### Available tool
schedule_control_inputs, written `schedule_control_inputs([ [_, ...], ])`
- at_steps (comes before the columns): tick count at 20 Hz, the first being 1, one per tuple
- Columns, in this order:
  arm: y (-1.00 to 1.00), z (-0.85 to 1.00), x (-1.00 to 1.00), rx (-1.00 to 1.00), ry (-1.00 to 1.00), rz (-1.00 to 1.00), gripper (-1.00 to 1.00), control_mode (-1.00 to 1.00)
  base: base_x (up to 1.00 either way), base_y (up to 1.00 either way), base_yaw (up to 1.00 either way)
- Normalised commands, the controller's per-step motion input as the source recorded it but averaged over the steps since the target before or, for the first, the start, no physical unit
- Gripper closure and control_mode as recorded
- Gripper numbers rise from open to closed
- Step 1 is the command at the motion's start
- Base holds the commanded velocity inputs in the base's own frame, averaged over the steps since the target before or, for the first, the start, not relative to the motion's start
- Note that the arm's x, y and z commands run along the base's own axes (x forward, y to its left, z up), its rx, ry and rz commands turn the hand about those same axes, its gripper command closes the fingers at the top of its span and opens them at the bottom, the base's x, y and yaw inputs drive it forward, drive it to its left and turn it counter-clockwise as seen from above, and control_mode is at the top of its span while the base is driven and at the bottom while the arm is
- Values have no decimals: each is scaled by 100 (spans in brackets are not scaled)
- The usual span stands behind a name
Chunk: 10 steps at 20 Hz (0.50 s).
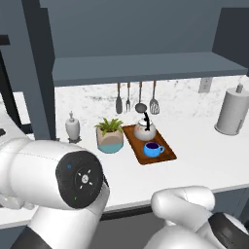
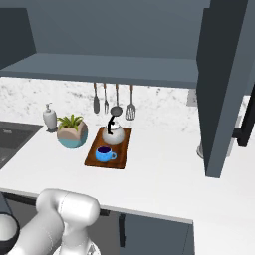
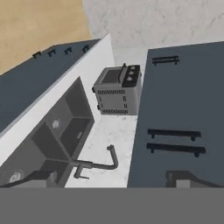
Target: Pick the kettle from the counter and place it on the tray. Then pick the mug from the cabinet and place it on the tray. Then close the cabinet doors.
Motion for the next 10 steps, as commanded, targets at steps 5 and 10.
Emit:
schedule_control_inputs([
  [5,20,0,58,0,0,-14,-100,-100,0,0,0],
  [10,-5,-5,60,0,0,-8,-100,-100,0,0,0],
])
